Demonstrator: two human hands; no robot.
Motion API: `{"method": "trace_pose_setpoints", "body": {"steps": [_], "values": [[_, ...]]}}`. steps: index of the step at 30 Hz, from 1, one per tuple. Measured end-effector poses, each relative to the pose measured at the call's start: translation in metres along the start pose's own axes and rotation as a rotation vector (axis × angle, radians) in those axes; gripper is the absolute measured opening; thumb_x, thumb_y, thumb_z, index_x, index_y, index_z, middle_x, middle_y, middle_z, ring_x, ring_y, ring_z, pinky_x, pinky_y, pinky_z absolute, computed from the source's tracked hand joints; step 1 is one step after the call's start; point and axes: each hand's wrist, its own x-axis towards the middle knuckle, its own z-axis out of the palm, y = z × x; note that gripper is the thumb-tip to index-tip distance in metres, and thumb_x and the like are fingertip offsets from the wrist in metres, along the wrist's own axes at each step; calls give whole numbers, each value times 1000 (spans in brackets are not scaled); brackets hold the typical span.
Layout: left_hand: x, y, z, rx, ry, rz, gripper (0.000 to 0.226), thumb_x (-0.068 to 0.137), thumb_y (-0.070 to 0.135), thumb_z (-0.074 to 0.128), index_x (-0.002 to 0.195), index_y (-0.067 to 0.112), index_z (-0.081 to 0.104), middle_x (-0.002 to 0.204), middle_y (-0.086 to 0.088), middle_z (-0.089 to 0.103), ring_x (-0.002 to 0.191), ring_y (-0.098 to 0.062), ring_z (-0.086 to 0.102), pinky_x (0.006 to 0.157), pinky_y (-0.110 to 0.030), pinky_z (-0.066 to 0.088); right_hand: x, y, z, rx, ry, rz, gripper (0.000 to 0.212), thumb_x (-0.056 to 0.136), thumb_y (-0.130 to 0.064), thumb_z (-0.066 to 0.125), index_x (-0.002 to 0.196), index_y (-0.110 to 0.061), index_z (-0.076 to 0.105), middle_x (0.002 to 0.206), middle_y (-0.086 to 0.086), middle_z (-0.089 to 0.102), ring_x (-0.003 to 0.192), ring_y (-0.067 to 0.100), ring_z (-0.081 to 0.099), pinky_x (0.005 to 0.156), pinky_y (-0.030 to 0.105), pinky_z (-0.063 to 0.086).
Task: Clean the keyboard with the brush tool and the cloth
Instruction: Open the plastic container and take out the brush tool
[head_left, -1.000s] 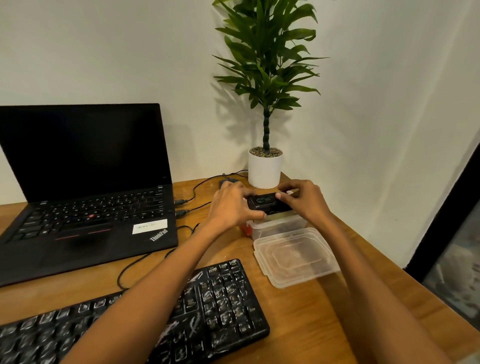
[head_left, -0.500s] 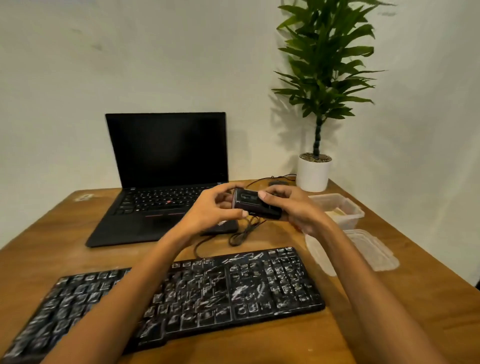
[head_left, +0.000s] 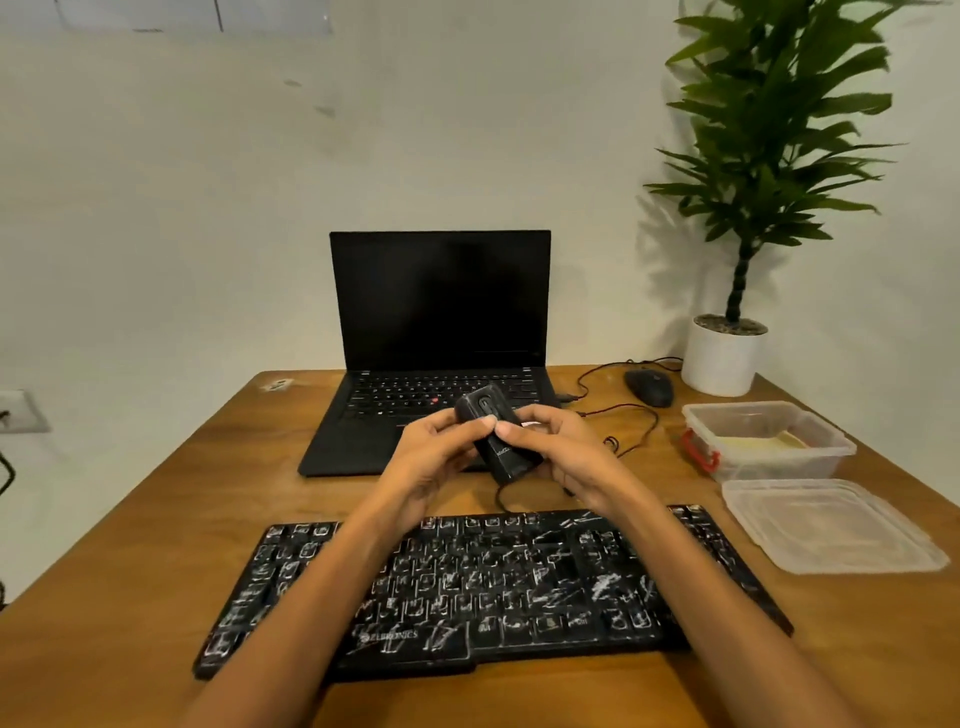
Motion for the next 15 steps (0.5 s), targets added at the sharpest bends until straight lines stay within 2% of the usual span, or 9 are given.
{"method": "trace_pose_setpoints", "body": {"steps": [3,6,9,11,15], "values": [[1,0,-7,2,43,-25,25,78,5,68,103,2,66,93,-14,67,82,-19,63,74,-23,53,3,6,6,-20,-1,-5,27,80,-15,68,106,-9,64,96,13,71,88,22,68,71,29,55],[1,0,-6,19,75,-9,24,77,3,69,100,1,66,86,-8,71,74,-14,67,66,-19,55,0,7,8,-71,8,-30,26,83,-14,65,108,-11,63,98,14,71,89,24,69,74,33,56],[1,-1,-4,56,134,21,17,76,7,71,93,7,69,78,-2,72,74,-13,67,71,-22,55,-4,6,11,-66,12,-60,24,84,-14,64,107,-12,64,99,16,70,87,21,68,69,30,56],[1,-3,-3,82,161,34,17,76,9,72,93,7,70,75,0,73,73,-12,68,69,-21,55,-6,7,11,-72,8,-68,24,84,-14,64,108,-12,64,101,18,69,88,23,67,74,34,56],[0,-4,-1,102,196,66,10,77,10,71,87,9,70,67,3,71,64,-5,67,57,-14,50,-10,7,12,-75,-2,-65,23,84,-16,63,107,-13,65,100,16,69,92,26,67,83,42,53]]}}
